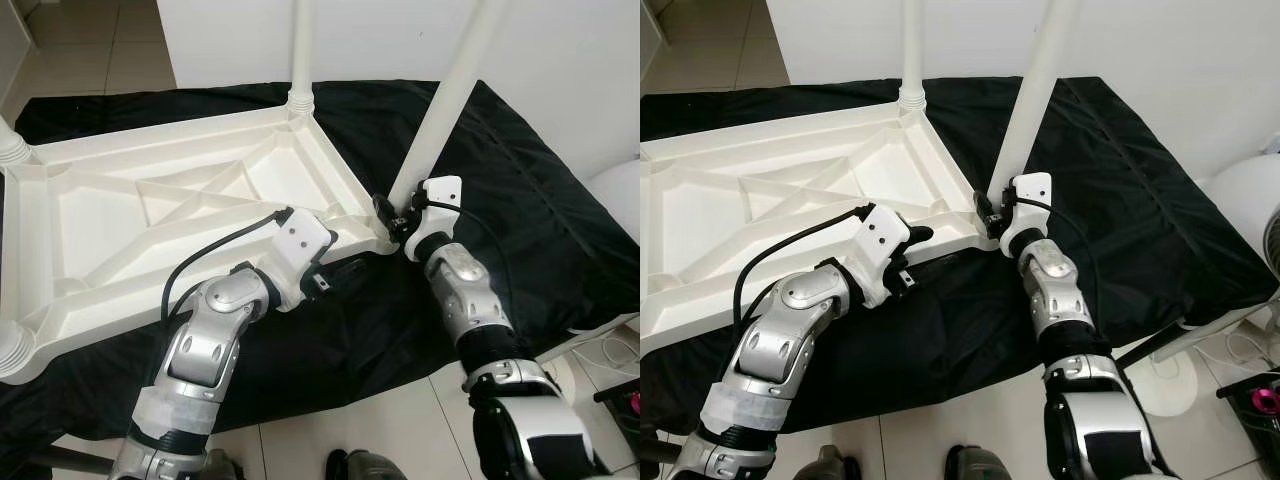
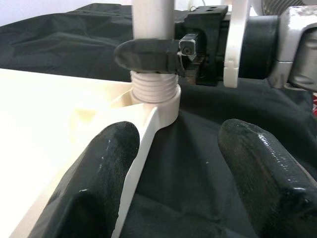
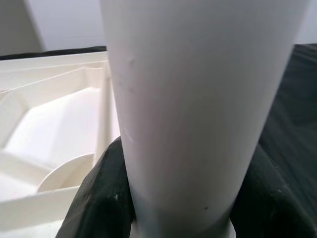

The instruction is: Building children table

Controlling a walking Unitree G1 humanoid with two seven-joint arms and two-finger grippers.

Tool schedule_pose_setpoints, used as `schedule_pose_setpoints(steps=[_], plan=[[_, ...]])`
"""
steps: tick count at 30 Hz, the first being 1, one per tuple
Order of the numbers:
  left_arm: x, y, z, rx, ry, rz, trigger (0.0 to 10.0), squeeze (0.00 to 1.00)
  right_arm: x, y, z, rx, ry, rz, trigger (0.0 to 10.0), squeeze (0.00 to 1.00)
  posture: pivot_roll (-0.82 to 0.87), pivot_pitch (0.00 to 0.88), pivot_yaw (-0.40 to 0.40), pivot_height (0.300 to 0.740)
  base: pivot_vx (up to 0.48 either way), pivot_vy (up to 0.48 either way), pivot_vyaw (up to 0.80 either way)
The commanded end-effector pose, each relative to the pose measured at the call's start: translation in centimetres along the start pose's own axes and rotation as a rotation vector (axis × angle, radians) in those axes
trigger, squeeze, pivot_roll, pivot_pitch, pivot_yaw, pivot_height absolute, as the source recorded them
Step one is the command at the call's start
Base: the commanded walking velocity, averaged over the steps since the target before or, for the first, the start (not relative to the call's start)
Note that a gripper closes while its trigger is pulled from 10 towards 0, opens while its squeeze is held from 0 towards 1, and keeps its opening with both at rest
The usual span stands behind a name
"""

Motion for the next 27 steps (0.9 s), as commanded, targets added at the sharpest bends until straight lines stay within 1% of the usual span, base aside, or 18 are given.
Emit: schedule_pose_setpoints(steps=[1,2,3,4,5,6,8,10,11,13,14,16,18,23,24,25,26,27], plan=[[-0.1,-0.2,0.8,0.107,0.016,0.018,10.0,0.0,-2.8,-1.4,0.0,-0.118,0.059,0.077,10.0,0.0,-0.05,0.094,-0.054,0.74,0.0,0.0,0.0],[-0.1,-0.2,0.8,0.107,0.016,0.018,10.0,0.0,-2.8,-1.4,0.0,-0.118,0.059,0.077,10.0,0.0,-0.05,0.094,-0.054,0.74,0.0,0.0,0.0],[-0.2,-0.2,1.0,0.109,0.021,0.02,10.0,0.0,-3.0,-2.0,1.1,-0.143,0.077,0.06,10.0,0.0,-0.05,0.093,-0.054,0.74,0.0,0.0,0.0],[-0.2,-0.2,1.0,0.109,0.021,0.02,10.0,0.0,-3.0,-2.0,1.1,-0.143,0.077,0.06,10.0,0.0,-0.05,0.093,-0.054,0.74,0.0,0.0,0.0],[-0.2,-0.2,1.1,0.111,0.025,0.022,10.0,0.0,-3.3,-2.5,1.9,-0.155,0.106,0.057,10.0,0.0,-0.05,0.093,-0.054,0.74,0.0,0.0,0.0],[-0.2,-0.2,1.1,0.111,0.025,0.022,10.0,0.0,-3.3,-2.5,1.9,-0.155,0.106,0.057,10.0,0.0,-0.05,0.093,-0.054,0.74,0.0,0.0,0.0],[-0.3,-0.3,1.6,0.117,0.042,0.025,10.0,0.0,-3.5,-3.3,2.9,-0.175,0.105,0.046,10.0,0.0,-0.05,0.09,-0.049,0.74,0.0,0.0,0.0],[-0.3,-0.3,1.6,0.117,0.042,0.025,10.0,0.0,-3.5,-3.3,2.9,-0.175,0.105,0.046,10.0,0.0,-0.05,0.09,-0.049,0.74,0.0,0.0,0.0],[-0.3,-0.4,2.0,0.12,0.052,0.026,10.0,0.0,-3.5,-3.6,3.1,-0.17,0.105,0.041,10.0,0.0,-0.06,0.089,-0.046,0.74,0.0,0.0,0.0],[-0.3,-0.4,2.2,0.122,0.058,0.027,10.0,0.0,-3.4,-3.7,3.3,-0.166,0.104,0.038,10.0,0.0,-0.06,0.089,-0.045,0.74,0.0,0.0,0.0],[-0.3,-0.4,2.5,0.124,0.065,0.027,10.0,0.0,-3.0,-3.8,3.2,-0.163,0.112,0.021,10.0,1.0,-0.06,0.089,-0.042,0.74,0.0,0.0,0.0],[-0.2,-0.4,2.8,0.12,0.069,0.021,10.0,0.0,-2.3,-4.0,3.1,-0.152,0.12,-0.013,10.0,1.0,-0.06,0.09,-0.039,0.74,0.0,0.0,0.0],[-0.1,-0.4,2.8,0.117,0.07,0.018,10.0,0.0,-2.1,-4.1,3.1,-0.153,0.118,-0.023,10.0,1.0,-0.06,0.09,-0.039,0.74,0.0,0.0,0.0],[0.0,-0.2,2.5,0.083,0.049,0.005,10.0,0.0,-1.4,-4.1,3.2,-0.096,0.128,-0.042,10.0,1.0,-0.06,0.096,-0.035,0.74,0.0,0.0,0.0],[0.1,-0.3,2.3,0.064,0.043,-0.001,10.0,0.0,-1.3,-4.0,3.3,-0.033,0.129,-0.032,10.0,0.85,-0.06,0.098,-0.032,0.74,0.0,0.0,0.0],[0.1,-0.3,2.3,0.064,0.043,-0.001,10.0,0.0,-1.3,-4.0,3.3,-0.033,0.129,-0.032,10.0,0.85,-0.06,0.098,-0.032,0.74,0.0,0.0,0.0],[0.1,-0.3,2.1,0.045,0.035,-0.007,10.0,0.0,-1.1,-4.0,3.1,0.027,0.127,-0.01,10.0,0.0,-0.06,0.098,-0.028,0.74,0.0,0.0,0.0],[0.2,-0.3,1.8,0.025,0.031,-0.013,10.0,0.0,-0.8,-4.1,2.5,0.07,0.106,-0.002,10.0,0.0,-0.06,0.097,-0.027,0.74,0.0,0.0,0.0]])
Point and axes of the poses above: a point about 5 cm out from each wrist's last joint towards the gripper, its own y axis pointing out of the wrist towards the gripper, its own x axis along the axis of the wrist's last joint, z = x × y, the point moved 2 cm from there along y, pointing out of the wrist towards the gripper, and after that the axes turned 10 degrees about y, right-handed, at the moved point
